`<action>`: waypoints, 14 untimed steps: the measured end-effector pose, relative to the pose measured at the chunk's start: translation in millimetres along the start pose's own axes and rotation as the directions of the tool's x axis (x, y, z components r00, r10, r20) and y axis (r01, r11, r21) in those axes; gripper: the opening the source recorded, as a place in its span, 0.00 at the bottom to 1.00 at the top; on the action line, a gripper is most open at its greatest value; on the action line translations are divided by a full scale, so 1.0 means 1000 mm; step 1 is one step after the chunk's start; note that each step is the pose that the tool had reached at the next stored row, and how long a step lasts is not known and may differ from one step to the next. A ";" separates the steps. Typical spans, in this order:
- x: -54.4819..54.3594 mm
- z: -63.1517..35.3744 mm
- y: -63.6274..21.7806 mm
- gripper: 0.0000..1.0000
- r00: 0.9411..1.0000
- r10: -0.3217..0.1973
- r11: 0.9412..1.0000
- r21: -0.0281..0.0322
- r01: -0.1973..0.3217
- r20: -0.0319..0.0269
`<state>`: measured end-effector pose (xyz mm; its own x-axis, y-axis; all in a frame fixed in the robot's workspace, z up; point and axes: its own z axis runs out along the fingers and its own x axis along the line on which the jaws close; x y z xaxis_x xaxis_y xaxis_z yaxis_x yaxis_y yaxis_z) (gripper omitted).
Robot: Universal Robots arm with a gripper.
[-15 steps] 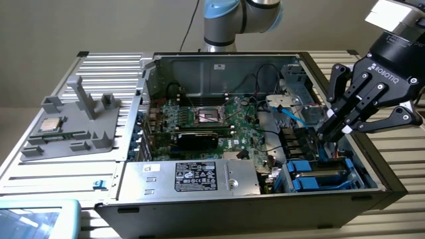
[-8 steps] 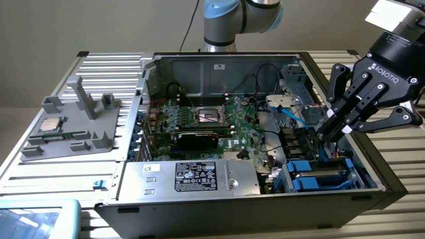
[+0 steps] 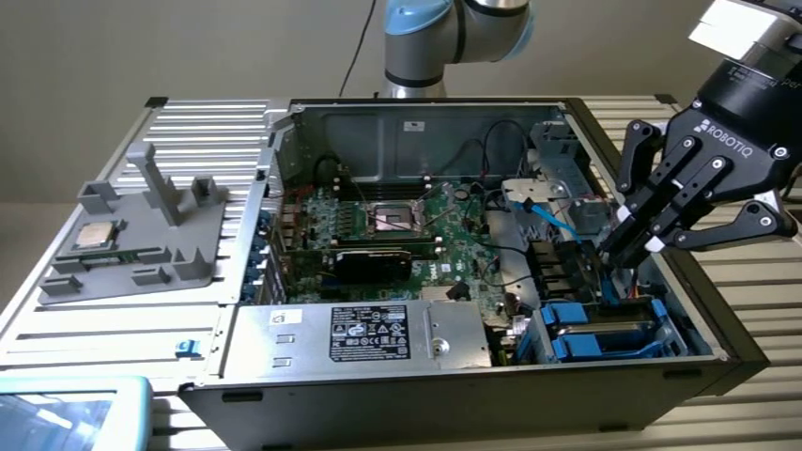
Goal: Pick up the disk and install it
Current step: 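Insert the second disk wire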
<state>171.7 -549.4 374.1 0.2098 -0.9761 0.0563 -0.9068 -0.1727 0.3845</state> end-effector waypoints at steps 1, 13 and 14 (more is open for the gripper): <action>0.000 0.0000 0.0000 0.21 1.000 0.000 1.000 0.000 0.000 0.000; 0.000 0.0007 0.0004 0.11 0.998 -0.052 0.998 0.018 0.052 0.025; 0.000 0.0007 0.0003 0.11 0.997 -0.066 0.998 0.021 0.066 0.027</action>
<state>171.1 -549.4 373.6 0.2591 -0.9658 0.0055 -0.8986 -0.2390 0.3681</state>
